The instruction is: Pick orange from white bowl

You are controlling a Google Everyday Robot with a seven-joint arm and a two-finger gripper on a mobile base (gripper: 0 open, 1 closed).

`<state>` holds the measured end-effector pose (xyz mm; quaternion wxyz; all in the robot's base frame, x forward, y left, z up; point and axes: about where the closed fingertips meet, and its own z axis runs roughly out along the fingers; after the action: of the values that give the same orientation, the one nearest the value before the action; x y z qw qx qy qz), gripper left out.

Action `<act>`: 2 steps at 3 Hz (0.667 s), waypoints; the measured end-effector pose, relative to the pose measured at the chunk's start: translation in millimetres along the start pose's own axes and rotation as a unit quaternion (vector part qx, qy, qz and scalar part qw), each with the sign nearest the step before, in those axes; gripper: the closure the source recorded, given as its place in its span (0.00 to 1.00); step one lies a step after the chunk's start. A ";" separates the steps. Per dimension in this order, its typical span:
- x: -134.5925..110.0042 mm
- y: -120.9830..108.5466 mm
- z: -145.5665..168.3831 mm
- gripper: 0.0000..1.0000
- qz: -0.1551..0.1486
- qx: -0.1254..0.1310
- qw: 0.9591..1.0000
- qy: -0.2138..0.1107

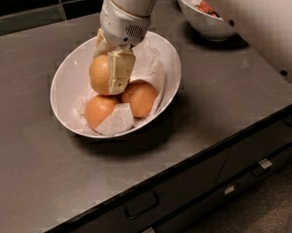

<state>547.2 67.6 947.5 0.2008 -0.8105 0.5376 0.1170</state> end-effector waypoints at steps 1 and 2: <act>-7.6 2.0 -13.4 1.00 -0.011 0.029 0.999 -0.006; -26.1 9.7 -38.7 1.00 -0.040 0.077 0.996 -0.013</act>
Offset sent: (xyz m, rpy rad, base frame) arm -0.0396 -0.0018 0.0840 0.1438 -0.2862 0.0277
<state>526.9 68.2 990.6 0.2739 -0.8121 0.5094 0.0773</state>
